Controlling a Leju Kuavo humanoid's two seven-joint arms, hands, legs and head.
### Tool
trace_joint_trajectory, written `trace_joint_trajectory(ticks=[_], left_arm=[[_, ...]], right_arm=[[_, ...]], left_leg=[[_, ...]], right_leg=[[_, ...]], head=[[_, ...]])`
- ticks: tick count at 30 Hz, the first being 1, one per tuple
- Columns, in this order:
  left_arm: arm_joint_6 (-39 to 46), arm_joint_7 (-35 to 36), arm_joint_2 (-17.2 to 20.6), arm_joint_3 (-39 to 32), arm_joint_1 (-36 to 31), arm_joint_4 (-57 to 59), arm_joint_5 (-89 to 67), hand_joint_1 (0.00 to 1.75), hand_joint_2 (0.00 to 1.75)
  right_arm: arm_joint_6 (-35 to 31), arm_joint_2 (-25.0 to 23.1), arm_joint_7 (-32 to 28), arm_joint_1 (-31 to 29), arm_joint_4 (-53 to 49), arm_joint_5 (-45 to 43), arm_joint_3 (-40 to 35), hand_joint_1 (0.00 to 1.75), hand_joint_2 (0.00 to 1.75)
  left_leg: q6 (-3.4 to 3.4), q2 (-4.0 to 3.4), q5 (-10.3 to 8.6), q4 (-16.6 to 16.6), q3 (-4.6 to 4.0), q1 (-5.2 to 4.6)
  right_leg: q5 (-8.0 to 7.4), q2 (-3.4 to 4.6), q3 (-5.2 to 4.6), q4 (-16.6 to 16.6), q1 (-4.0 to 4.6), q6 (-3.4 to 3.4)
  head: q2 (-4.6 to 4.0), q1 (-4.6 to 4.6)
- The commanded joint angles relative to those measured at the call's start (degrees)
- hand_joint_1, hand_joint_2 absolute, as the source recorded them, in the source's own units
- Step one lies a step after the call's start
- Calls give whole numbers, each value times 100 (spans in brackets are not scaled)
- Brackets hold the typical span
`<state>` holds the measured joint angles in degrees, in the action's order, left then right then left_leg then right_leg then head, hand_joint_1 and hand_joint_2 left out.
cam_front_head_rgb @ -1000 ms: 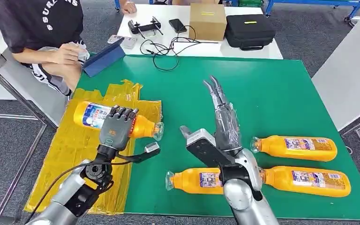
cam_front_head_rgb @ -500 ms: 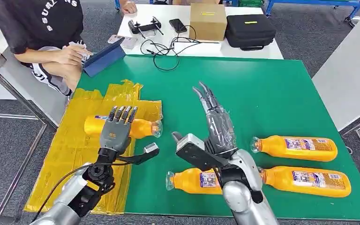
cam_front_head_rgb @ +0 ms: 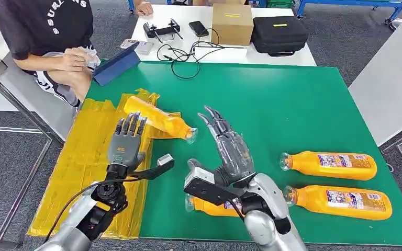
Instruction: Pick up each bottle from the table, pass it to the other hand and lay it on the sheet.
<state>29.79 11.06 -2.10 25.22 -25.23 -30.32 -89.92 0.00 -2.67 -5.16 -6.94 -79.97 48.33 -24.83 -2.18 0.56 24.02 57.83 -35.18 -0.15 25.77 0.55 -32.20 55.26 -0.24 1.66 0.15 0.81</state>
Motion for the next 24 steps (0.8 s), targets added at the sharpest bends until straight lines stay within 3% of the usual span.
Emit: trace_joint_trajectory(ticks=[1, 3, 4, 9, 11, 15, 22, 24], left_arm=[[152, -927, -355, -1513, 124, -300, 268, 0, 0], [189, -1171, -392, -1762, 216, -508, 521, 0, 0], [213, -1291, -394, -1900, 301, -677, 680, 0, 175], [238, -1988, -486, -2484, 789, -1719, 1877, 0, 175], [143, -2330, -535, -2680, 977, -2281, 2599, 0, 175], [-82, -2613, -564, -2749, 1182, -2969, 3352, 0, 175], [-134, -2661, -585, -2735, 1192, -3030, 3474, 0, 175], [-179, -2732, -584, -2720, 1188, -3026, 3653, 0, 175]], right_arm=[[539, 758, -192, 124, 49, 182, -661, 0, 0], [669, 1039, -326, 239, -116, 104, -705, 0, 0], [724, 1227, -372, 297, -248, 140, -695, 0, 0], [1031, 1780, -368, 737, -829, 440, -180, 0, 0], [1181, 1951, -374, 882, -789, 584, -29, 0, 0], [1254, 2130, -164, 979, -550, 878, 130, 0, 0], [1252, 2172, -93, 1026, -563, 907, 169, 0, 0], [1281, 2208, 171, 1067, -608, 992, 191, 0, 0]], left_leg=[[12, 1, 19, -17, 57, 2], [9, 6, 13, -10, 36, 2], [8, 9, 11, -8, 30, 2], [8, 8, 18, -7, 37, -3], [3, 10, 6, -3, 6, -1], [7, 5, 16, -6, 28, -2], [6, -1, 11, -6, 18, -3], [10, -4, 16, -8, 31, -1]], right_leg=[[18, -11, 62, -23, 3, -2], [14, -14, 42, -16, 3, -1], [13, -16, 36, -14, 3, 0], [19, -17, 44, -12, -2, 2], [7, -14, 12, -8, 0, 2], [15, -12, 33, -12, 0, 0], [7, -4, 20, -10, 0, -1], [11, -4, 33, -13, 2, -3]], head=[[0, 0], [0, 2], [0, 2], [0, 2], [0, 0], [0, 2], [0, 0], [2, 2]])
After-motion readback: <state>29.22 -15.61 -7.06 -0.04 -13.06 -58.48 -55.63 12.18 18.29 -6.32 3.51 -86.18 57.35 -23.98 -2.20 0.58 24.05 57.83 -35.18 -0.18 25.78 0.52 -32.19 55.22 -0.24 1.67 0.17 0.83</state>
